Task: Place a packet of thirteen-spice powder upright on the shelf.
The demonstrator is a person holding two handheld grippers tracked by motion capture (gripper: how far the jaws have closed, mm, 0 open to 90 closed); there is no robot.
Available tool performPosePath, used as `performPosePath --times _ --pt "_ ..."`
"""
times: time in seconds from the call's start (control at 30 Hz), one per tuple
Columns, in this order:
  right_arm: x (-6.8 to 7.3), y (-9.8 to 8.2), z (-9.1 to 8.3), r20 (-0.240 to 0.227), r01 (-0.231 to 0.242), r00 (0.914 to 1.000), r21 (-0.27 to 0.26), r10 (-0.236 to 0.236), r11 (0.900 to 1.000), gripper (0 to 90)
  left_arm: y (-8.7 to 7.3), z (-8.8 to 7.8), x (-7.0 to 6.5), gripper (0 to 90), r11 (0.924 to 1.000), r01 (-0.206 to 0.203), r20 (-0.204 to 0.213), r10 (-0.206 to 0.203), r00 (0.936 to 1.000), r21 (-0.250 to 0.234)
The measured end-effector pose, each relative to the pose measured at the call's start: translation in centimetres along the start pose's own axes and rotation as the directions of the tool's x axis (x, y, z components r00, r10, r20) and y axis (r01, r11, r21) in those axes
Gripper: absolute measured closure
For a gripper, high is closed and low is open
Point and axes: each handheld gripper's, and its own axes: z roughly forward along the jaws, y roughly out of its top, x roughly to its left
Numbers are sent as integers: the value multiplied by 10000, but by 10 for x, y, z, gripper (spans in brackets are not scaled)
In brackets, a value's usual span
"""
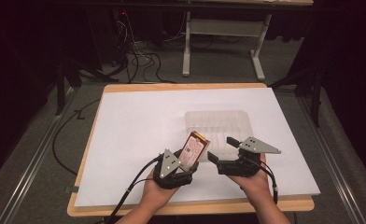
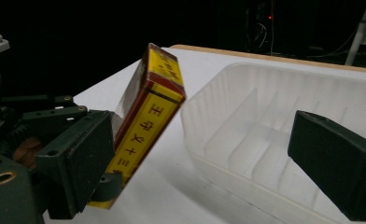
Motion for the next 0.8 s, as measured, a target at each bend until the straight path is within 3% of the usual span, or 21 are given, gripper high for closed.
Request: performPosePath --times 0.33,0.5,0.8 --pt "12 -3 8 -139 17 9999 95 -16 10000 59 -3 4 -10 328 9999 -111 56 110 9999 83" --pt "14 -4 11 -165 -106 9998 129 108 9999 86 -2 4 -16 328 9998 -164 248 162 9996 104" --pt "17 -9 15 -435 -320 9985 192 328 9993 167 -2 3 -24 327 9991 -427 220 427 9988 -23"
